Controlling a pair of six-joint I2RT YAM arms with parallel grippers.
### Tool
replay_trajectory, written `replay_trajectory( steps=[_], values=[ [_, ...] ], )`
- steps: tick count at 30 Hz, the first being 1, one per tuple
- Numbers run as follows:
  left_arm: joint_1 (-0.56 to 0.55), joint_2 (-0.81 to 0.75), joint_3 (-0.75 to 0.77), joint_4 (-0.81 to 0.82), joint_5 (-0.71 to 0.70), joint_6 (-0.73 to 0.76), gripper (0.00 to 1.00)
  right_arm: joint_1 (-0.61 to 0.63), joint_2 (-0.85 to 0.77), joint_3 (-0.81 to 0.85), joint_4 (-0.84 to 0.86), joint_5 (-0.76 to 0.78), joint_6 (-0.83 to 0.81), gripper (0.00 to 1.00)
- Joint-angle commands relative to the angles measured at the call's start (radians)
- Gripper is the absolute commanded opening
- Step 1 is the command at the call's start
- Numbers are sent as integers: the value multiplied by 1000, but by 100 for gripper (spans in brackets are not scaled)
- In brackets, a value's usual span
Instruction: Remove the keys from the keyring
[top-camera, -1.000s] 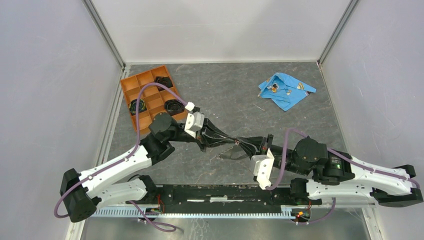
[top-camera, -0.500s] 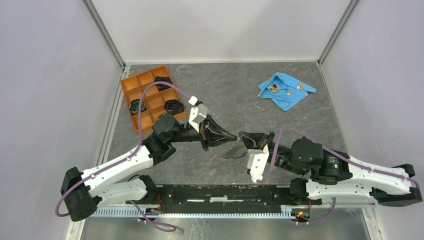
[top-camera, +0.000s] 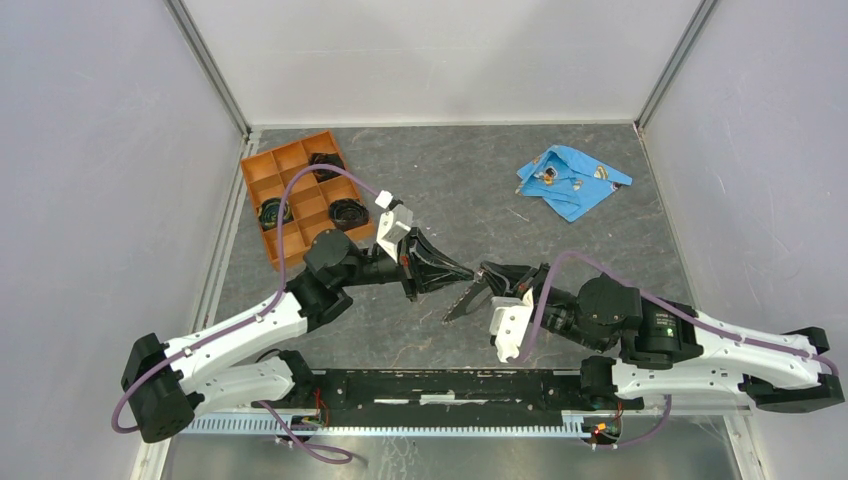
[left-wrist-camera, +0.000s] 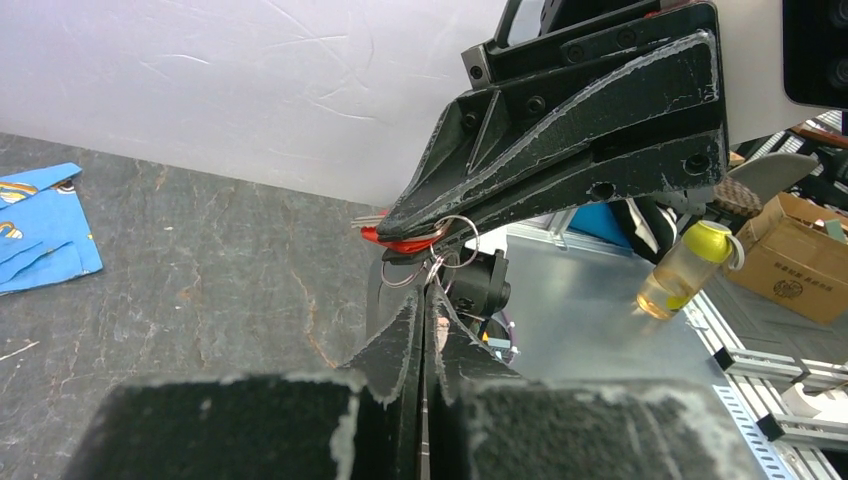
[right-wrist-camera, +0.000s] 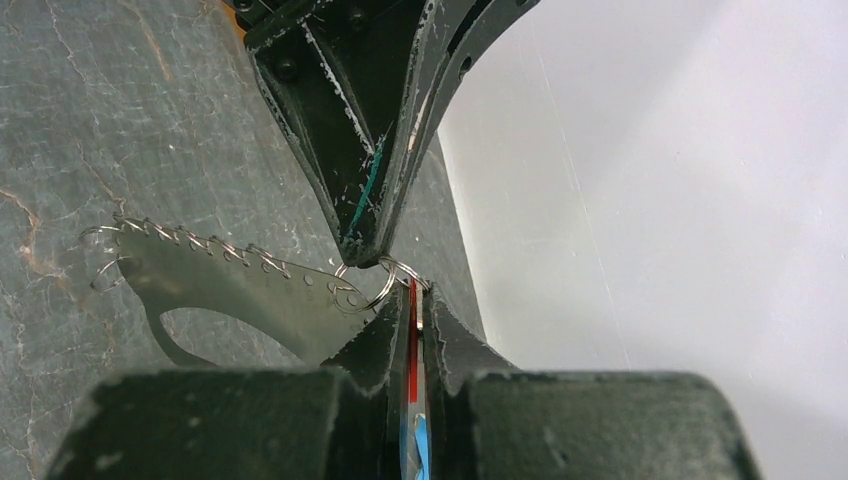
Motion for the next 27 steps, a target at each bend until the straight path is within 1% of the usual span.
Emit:
replay_trajectory(
  steps=[1, 6, 16, 23, 27],
  values=[
    [-4, -2, -4, 85, 21, 39, 6, 12, 1, 37, 35, -28, 3, 1],
    [-4, -7, -11, 115, 47, 85, 15, 15, -11, 49, 52, -65, 2, 1],
    [-6, 6, 14, 77, 112, 154, 28, 16, -27, 42, 63, -75, 0, 1],
    [-6, 15, 19, 79, 114, 175, 37, 16, -36, 39, 66, -91, -1, 1],
    [-6, 22, 29, 96, 123, 168, 38, 16, -33, 38, 62, -94, 2, 1]
  ],
)
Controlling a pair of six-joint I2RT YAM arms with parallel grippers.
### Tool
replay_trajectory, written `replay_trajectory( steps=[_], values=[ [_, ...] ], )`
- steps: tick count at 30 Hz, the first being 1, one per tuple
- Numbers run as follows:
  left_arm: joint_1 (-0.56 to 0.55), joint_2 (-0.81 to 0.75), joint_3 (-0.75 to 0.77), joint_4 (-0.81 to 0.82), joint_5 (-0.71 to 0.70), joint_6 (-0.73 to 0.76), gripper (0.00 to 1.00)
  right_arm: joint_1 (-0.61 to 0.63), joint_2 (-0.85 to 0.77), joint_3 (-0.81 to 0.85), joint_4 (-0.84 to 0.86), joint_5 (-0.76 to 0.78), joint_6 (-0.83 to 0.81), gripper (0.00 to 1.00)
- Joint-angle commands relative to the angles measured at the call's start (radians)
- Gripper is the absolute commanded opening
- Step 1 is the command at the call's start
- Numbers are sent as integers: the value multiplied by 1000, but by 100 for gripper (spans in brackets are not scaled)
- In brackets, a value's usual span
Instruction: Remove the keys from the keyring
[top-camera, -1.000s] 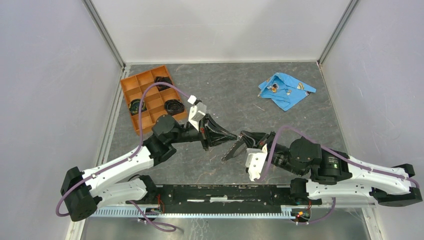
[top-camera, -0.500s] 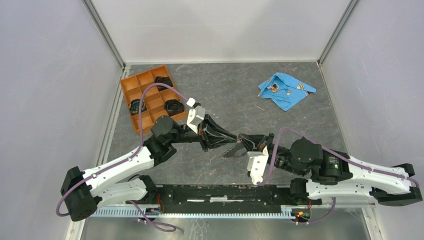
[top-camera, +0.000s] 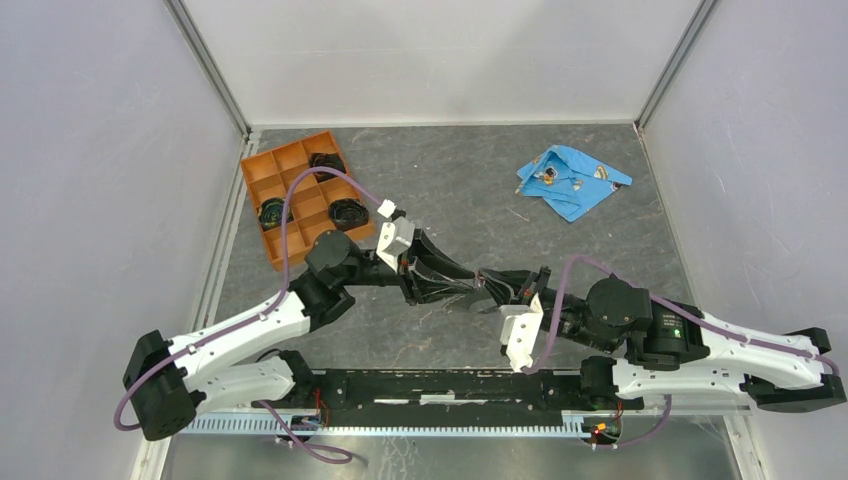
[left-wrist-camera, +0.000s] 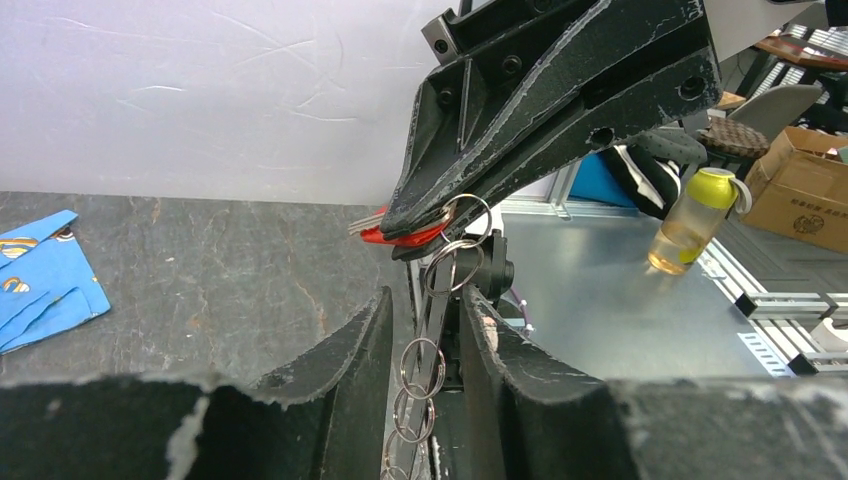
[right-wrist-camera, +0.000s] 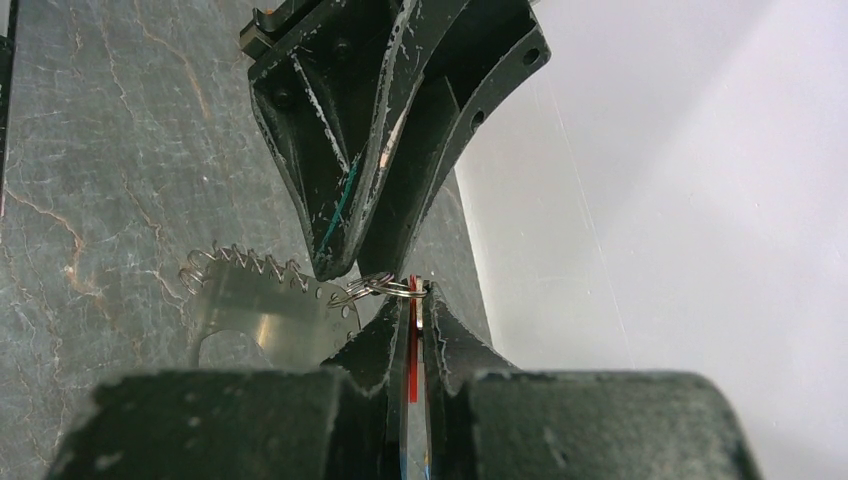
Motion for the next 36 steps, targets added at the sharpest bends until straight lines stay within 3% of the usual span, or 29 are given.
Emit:
replay_trajectory(
  steps=[1, 26, 36],
  values=[
    [-6, 9, 40, 51, 27, 55, 38, 5, -7, 38, 57, -13, 2, 1],
    [-28, 51, 68, 80, 61, 34, 34, 5, 15, 41, 57, -1, 2, 1],
    [-29, 75, 79, 107, 78, -27, 14, 5, 22, 38, 52, 45, 3, 1]
  ],
)
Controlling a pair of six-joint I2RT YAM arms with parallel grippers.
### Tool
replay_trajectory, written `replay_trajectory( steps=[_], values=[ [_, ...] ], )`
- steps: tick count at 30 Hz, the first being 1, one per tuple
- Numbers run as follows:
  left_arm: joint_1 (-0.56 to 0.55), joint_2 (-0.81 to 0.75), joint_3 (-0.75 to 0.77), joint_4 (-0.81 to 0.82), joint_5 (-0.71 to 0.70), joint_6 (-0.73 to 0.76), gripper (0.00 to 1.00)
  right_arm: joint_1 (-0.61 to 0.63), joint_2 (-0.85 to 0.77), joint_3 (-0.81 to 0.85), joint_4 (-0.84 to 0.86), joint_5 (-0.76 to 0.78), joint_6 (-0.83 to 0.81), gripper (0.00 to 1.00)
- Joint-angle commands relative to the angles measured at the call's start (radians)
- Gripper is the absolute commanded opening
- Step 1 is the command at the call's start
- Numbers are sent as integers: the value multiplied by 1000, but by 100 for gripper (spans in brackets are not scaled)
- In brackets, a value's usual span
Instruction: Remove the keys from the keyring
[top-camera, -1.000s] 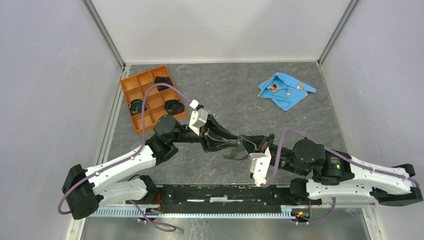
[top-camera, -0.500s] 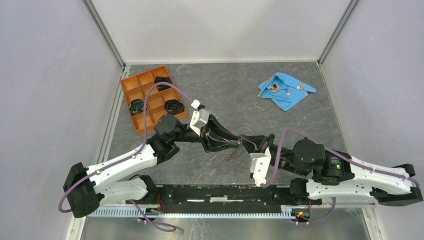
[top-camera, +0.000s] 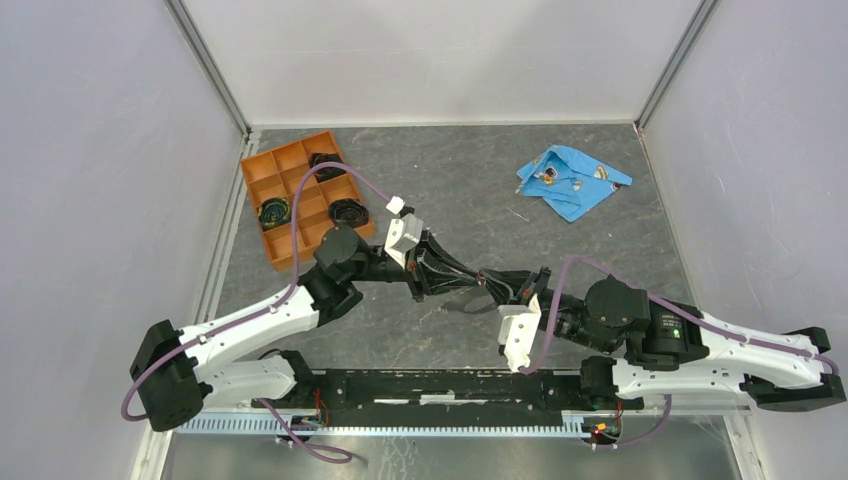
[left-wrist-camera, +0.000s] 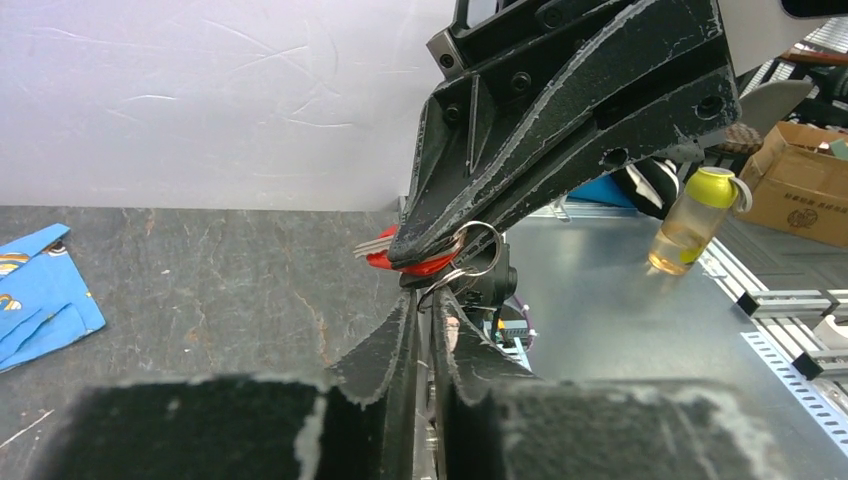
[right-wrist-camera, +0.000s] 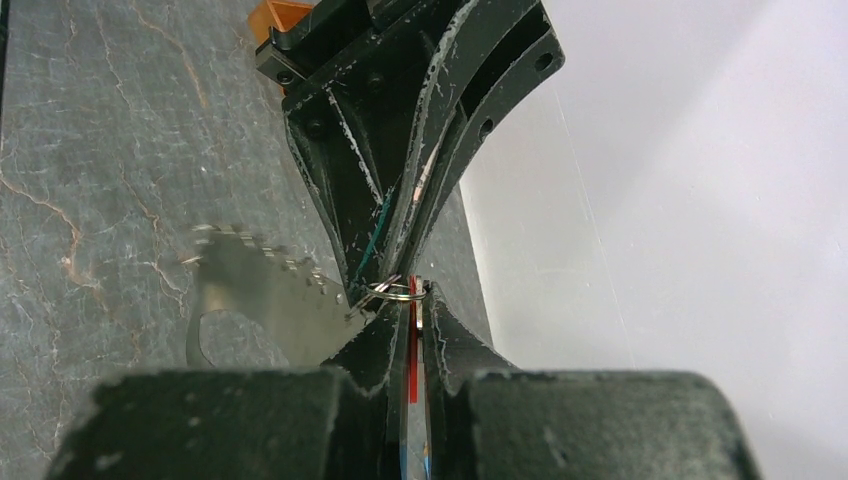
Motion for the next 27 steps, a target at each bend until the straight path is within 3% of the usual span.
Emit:
replay_trajectory(
  steps=[1, 4, 14, 27],
  values=[
    [-17, 12, 51, 60, 47, -31, 10, 5, 10, 38, 59, 36, 3, 1],
    [-17, 12, 45, 60, 38, -51, 2, 6, 11, 36, 56, 49, 5, 1],
    [-16, -44, -1, 99, -47, -119, 2, 6, 1, 26, 29, 102, 11, 1],
    [5, -6, 37, -27, -99, -219, 2, 5, -1, 44, -7, 155, 3, 1]
  ],
)
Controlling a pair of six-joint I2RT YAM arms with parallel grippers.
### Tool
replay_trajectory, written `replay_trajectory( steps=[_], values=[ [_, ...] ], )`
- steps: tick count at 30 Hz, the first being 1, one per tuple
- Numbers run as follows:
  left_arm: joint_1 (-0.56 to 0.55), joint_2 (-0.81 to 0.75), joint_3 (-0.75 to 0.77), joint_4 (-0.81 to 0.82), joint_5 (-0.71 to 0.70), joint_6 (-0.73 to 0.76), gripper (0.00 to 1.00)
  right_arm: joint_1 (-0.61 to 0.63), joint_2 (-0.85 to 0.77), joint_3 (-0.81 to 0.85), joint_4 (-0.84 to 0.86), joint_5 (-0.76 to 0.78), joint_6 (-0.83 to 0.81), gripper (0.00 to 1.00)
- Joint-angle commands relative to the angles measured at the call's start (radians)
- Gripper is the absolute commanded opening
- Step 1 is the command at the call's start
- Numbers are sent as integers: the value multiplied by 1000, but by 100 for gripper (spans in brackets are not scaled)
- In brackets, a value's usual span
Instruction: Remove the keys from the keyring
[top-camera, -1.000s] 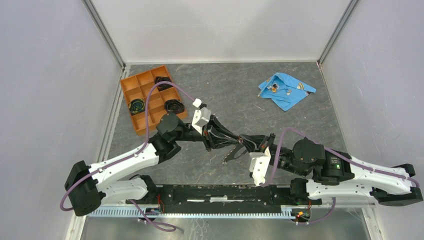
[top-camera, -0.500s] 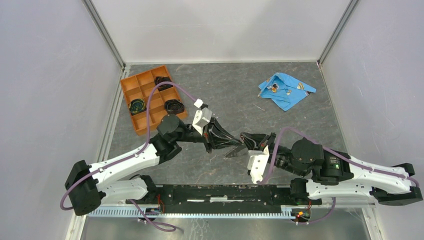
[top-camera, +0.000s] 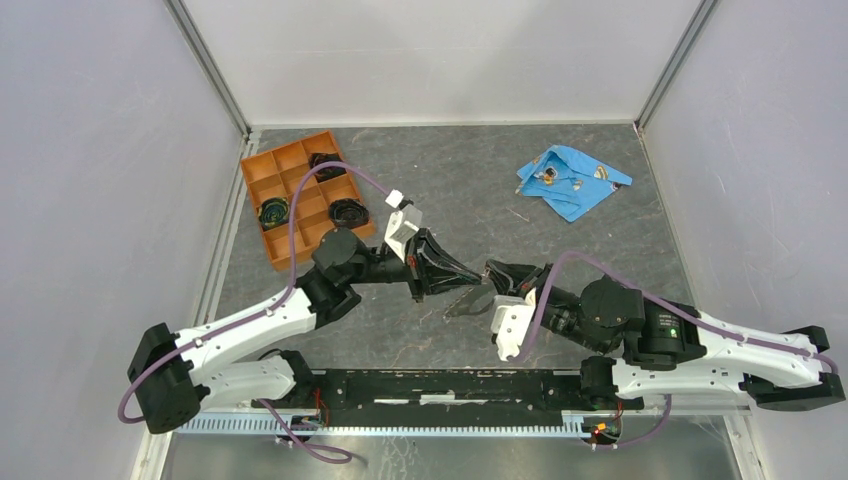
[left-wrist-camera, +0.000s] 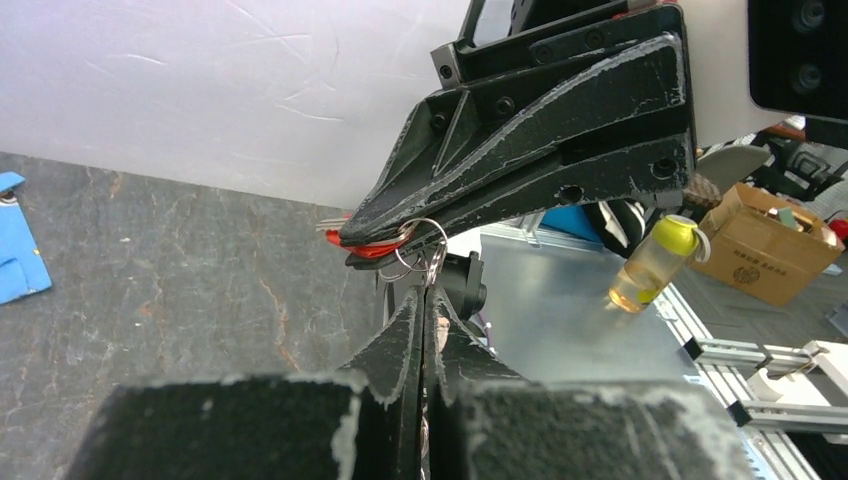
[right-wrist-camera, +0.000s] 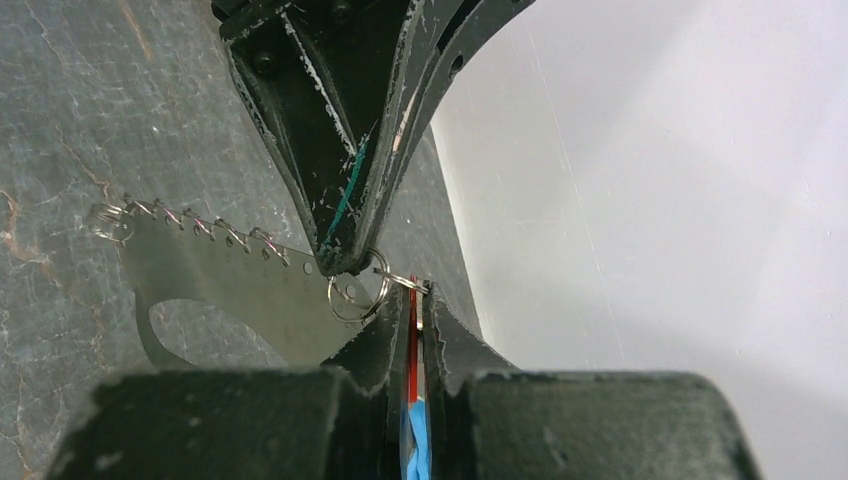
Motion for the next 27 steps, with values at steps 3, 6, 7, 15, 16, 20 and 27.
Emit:
replay_trajectory(
  steps=[3, 6, 7, 15, 16, 20, 27],
  values=[
    [36, 40, 50, -16, 6, -127, 2, 2, -7, 44, 10, 40, -3, 1],
    [65, 62, 48, 0, 31, -177, 2, 1, -8, 44, 9, 44, -8, 0],
    [74, 67, 44, 14, 33, -197, 2, 2, -7, 45, 9, 45, -8, 1],
    [133, 92, 8, 131, 51, -334, 2, 2, 6, 29, -13, 70, 7, 1],
    [134, 94, 8, 140, 53, -342, 2, 3, 7, 23, -13, 76, 7, 1],
    [135, 107, 14, 159, 69, -373, 2, 6, 16, 12, -15, 97, 4, 1],
    [139, 126, 25, 148, 72, -406, 2, 11, 18, 20, -10, 117, -10, 1]
  ],
)
